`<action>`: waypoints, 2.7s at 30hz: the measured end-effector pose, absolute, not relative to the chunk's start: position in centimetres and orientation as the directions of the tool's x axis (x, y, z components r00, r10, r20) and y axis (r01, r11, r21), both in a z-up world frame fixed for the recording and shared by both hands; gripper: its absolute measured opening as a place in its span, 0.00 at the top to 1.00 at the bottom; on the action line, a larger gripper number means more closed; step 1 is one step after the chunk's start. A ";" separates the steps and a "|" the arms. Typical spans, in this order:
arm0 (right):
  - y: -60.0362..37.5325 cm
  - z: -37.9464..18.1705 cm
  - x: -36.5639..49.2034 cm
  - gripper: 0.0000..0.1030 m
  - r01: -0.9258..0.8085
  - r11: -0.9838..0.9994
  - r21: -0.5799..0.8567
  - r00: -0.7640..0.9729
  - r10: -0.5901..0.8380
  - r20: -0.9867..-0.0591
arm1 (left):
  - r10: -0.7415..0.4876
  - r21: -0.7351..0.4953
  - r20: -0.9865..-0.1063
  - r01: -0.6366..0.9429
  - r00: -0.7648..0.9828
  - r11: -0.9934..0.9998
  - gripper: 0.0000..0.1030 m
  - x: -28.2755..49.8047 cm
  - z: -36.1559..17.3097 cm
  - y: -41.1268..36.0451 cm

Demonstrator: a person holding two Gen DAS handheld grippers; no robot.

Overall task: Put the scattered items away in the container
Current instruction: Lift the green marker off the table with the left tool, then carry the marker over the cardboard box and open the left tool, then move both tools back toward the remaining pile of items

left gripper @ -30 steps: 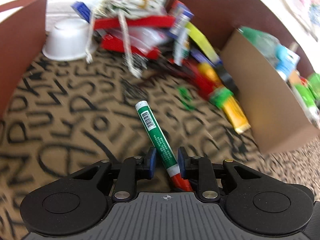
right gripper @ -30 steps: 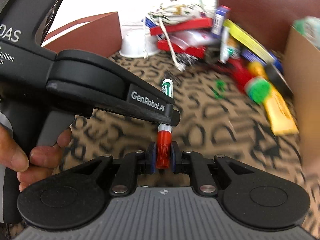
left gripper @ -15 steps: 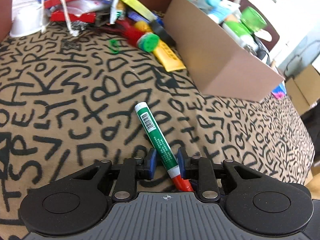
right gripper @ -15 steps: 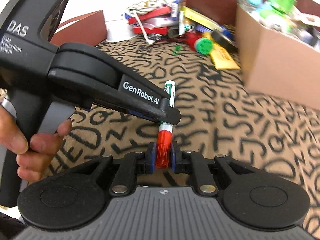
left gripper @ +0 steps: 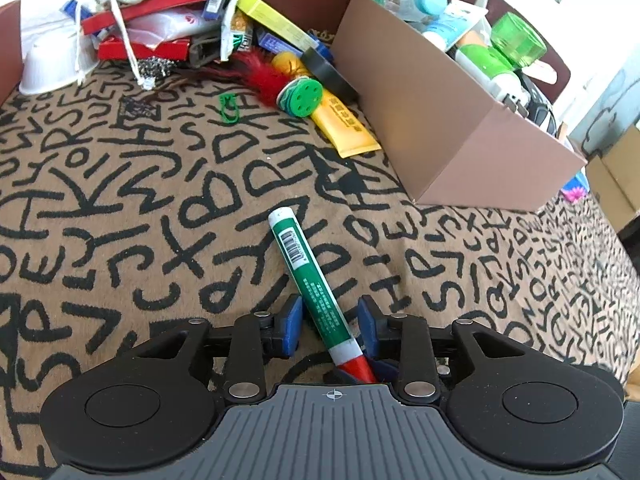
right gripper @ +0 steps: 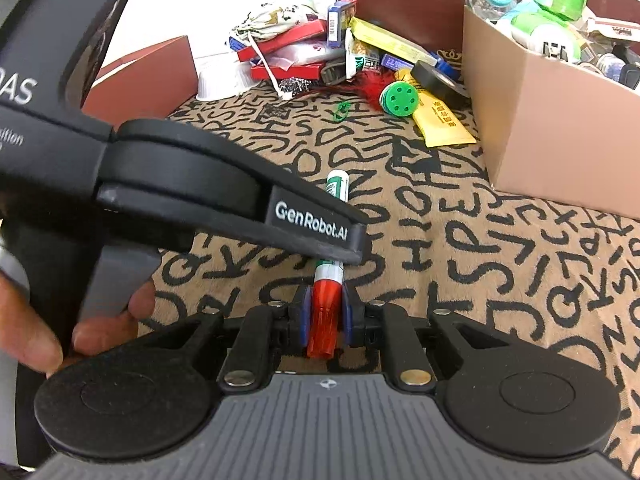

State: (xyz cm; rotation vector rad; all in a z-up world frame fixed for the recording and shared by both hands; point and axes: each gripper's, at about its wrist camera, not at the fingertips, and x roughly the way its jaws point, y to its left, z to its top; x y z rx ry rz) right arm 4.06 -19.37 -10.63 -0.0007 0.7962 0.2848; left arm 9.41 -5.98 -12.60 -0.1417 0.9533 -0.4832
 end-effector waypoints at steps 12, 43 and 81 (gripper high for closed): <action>-23.6 -6.5 0.5 0.82 -0.188 0.977 0.101 0.746 0.209 -0.632 | -0.524 -0.326 -0.697 0.435 0.488 0.839 0.78 7.9 -7.9 -10.3; -35.0 3.1 13.4 0.82 -0.030 0.994 0.105 0.918 0.069 -0.390 | -0.593 -0.284 -0.621 0.558 0.513 0.780 0.76 23.1 3.7 -25.8; -28.9 0.9 6.3 0.00 -0.002 1.000 -0.020 0.911 -0.007 -0.413 | -0.587 -0.264 -0.548 0.542 0.596 0.797 0.00 11.9 -0.6 -16.6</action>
